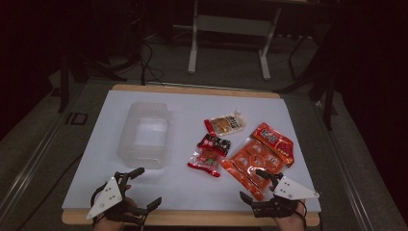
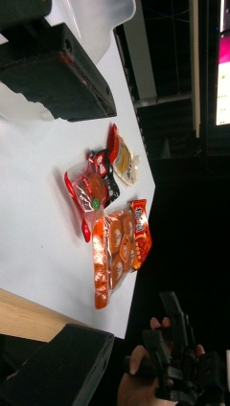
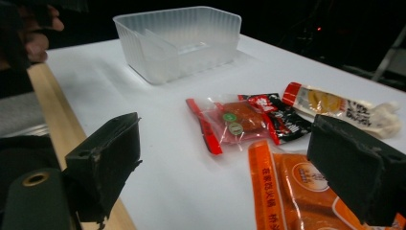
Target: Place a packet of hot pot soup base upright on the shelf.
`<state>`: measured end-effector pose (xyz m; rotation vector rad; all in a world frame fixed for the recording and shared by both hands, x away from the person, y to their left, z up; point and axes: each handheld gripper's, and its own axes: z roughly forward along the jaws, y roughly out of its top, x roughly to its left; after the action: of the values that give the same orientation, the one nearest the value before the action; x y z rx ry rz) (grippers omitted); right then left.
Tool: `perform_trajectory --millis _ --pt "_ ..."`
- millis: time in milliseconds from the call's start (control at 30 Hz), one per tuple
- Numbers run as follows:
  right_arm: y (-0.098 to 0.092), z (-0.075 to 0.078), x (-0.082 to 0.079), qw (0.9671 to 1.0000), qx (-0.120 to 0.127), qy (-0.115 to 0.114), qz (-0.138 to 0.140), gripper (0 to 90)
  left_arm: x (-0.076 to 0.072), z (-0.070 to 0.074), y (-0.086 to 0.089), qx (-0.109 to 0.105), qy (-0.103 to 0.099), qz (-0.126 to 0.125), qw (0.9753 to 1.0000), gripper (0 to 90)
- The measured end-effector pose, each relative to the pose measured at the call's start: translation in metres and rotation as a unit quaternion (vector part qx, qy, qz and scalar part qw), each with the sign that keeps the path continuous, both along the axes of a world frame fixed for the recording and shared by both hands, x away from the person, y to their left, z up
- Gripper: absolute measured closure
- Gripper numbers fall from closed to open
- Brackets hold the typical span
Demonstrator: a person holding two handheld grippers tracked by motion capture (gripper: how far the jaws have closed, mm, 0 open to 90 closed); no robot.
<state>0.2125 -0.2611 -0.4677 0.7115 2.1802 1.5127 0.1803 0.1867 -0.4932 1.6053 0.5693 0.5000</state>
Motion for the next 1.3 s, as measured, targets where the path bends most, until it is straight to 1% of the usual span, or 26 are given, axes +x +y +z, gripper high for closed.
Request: perform_trajectory --millis 33,100,167,200,233,267,300,367,400,467,500,533,667,733,767,833,867,900,1000,1067,1100,1133,1167,1200,1233,1300 --pt "-0.001 0.000 0.000 1.0000 -0.001 -0.003 -0.003 10.9 0.000 0.000 0.000 0.001 0.000 0.001 1.0000 0.0" --pt "-0.002 0.001 -0.002 0.9999 0.002 -0.016 -0.005 10.6 0.000 0.000 0.000 0.001 0.000 0.001 1.0000 0.0" --pt "-0.001 0.002 -0.003 0.9996 -0.009 -0.025 -0.004 10.6 -0.002 0.001 0.001 0.003 -0.002 0.001 1.0000 0.0" --pt "0.000 0.000 -0.004 0.9995 -0.010 -0.030 -0.002 10.6 -0.002 0.001 0.000 0.004 -0.003 0.000 1.0000 0.0" --pt "0.000 0.000 -0.004 0.9995 -0.010 -0.030 -0.002 10.6 -0.002 0.001 0.000 0.004 -0.003 0.000 1.0000 0.0" --pt "0.001 0.000 -0.004 0.9996 -0.013 -0.027 0.002 10.6 -0.002 0.000 -0.001 0.008 -0.003 -0.002 1.0000 0.0" --pt "0.004 -0.001 -0.005 0.9997 -0.015 -0.018 0.013 10.6 -0.002 0.000 -0.001 0.011 -0.004 -0.004 0.9999 0.0" --pt "0.006 0.000 -0.006 0.9996 -0.016 -0.015 0.019 11.5 -0.002 -0.001 -0.001 0.013 -0.002 -0.007 0.9999 0.0" --pt "0.006 0.002 -0.006 0.9995 -0.014 -0.006 0.027 14.4 -0.002 -0.001 -0.001 0.011 -0.002 -0.008 0.9999 0.0" --pt "0.007 0.004 -0.005 0.9992 -0.009 0.010 0.039 14.3 -0.002 0.000 -0.001 0.008 -0.001 -0.010 0.9999 0.0" --pt "0.008 0.004 -0.005 0.9990 -0.004 0.013 0.043 13.5 -0.003 0.000 -0.001 0.008 -0.002 -0.011 0.9999 0.0" --pt "0.008 0.005 -0.006 0.9990 0.001 0.008 0.045 11.2 -0.003 0.000 -0.001 0.007 -0.002 -0.011 0.9999 0.0" --pt "0.007 0.016 -0.010 0.9987 0.016 -0.005 0.048 10.4 -0.003 0.000 -0.002 0.007 -0.003 -0.014 0.9999 0.0" --pt "0.007 0.018 -0.011 0.9987 0.016 -0.009 0.047 10.4 -0.003 0.000 -0.002 0.007 -0.003 -0.014 0.9999 0.0" --pt "0.006 0.025 -0.013 0.9986 0.012 -0.023 0.046 10.3 -0.004 0.000 -0.003 0.008 -0.004 -0.017 0.9998 0.0" --pt "0.004 0.032 -0.014 0.9983 0.023 -0.024 0.048 10.3 -0.004 0.000 -0.004 0.009 -0.006 -0.017 0.9998 0.0" --pt "0.004 0.035 -0.015 0.9981 0.025 -0.028 0.049 10.3 -0.004 0.000 -0.004 0.008 -0.007 -0.017 0.9998 0.0" --pt "0.003 0.039 -0.015 0.9980 0.024 -0.037 0.044 10.3 -0.004 0.000 -0.004 0.008 -0.006 -0.017 0.9998 0.0" --pt "0.002 0.049 -0.016 0.9977 0.026 -0.050 0.038 9.5 -0.003 0.000 -0.004 -0.002 -0.003 -0.020 0.9998 0.0" --pt "0.002 0.054 -0.016 0.9977 0.026 -0.052 0.034 9.3 -0.002 0.001 -0.004 -0.007 -0.002 -0.025 0.9997 0.0" --pt "0.003 0.056 -0.015 0.9979 0.028 -0.053 0.027 9.4 -0.002 0.001 -0.004 -0.008 -0.002 -0.027 0.9996 0.0" --pt "0.003 0.058 -0.014 0.9981 0.030 -0.050 0.021 9.3 -0.002 0.001 -0.005 -0.007 -0.002 -0.028 0.9996 0.0" --pt "0.003 0.059 -0.013 0.9981 0.034 -0.046 0.023 9.4 -0.002 0.001 -0.006 -0.004 -0.003 -0.029 0.9996 0.0" --pt "0.003 0.061 -0.012 0.9979 0.039 -0.046 0.022 9.4 -0.002 0.001 -0.006 -0.003 -0.003 -0.031 0.9995 0.0" --pt "0.003 0.063 -0.011 0.9980 0.037 -0.047 0.021 9.3 -0.002 0.001 -0.007 -0.003 -0.002 -0.034 0.9994 0.0" --pt "0.003 0.066 -0.010 0.9977 0.037 -0.053 0.020 9.3 -0.002 0.002 -0.008 0.002 -0.004 -0.032 0.9995 0.0"
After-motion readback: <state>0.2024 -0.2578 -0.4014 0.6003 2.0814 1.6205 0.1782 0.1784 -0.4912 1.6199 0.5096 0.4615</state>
